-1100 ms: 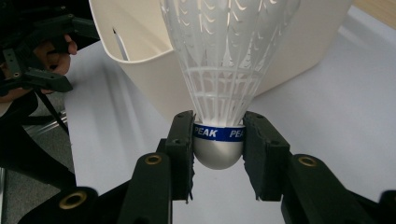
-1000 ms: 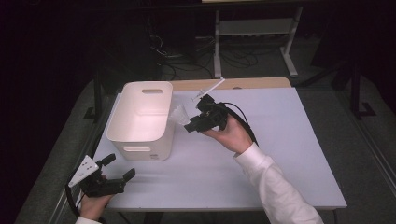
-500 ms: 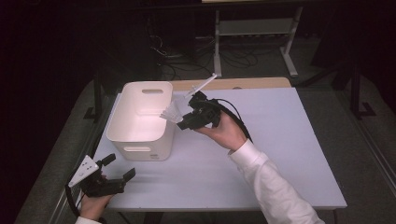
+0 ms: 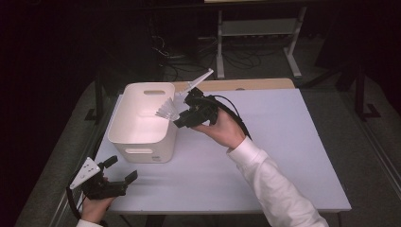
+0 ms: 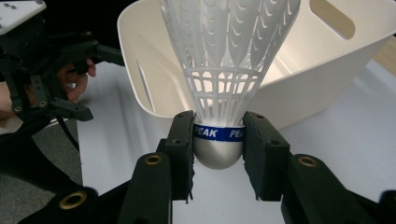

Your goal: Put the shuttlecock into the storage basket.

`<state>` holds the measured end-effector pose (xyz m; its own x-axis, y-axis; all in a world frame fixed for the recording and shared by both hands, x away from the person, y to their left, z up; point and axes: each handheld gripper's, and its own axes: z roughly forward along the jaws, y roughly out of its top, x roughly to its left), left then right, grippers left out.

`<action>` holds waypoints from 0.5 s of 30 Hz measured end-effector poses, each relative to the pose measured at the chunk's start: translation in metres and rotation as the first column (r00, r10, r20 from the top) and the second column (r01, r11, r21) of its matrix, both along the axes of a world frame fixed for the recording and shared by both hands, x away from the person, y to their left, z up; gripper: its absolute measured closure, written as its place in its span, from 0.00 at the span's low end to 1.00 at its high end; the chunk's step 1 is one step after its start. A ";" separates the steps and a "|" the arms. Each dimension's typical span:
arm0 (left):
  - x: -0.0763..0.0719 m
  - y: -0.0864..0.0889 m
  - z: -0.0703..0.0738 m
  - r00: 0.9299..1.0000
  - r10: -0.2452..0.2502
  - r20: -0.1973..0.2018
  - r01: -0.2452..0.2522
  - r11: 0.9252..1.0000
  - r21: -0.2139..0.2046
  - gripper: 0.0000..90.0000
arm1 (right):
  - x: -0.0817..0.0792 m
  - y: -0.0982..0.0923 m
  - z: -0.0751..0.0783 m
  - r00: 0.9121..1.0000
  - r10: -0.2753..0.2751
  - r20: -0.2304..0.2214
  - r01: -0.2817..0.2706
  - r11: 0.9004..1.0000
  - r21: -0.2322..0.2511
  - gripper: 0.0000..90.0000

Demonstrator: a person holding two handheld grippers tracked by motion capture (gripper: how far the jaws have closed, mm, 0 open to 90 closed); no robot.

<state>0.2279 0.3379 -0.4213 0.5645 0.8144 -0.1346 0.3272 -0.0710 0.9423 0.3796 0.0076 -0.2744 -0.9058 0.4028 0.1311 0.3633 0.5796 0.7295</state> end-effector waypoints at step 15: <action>0.001 0.000 -0.001 1.000 -0.004 0.003 0.004 1.000 0.001 0.00 | -0.002 0.023 0.012 0.999 0.031 0.024 -0.031 0.999 -0.010 0.70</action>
<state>0.2289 0.3375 -0.4218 0.5679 0.8124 -0.1321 0.3241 -0.0732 0.9432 0.3778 0.0303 -0.2625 -0.9207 0.3759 0.1053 0.3274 0.5969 0.7324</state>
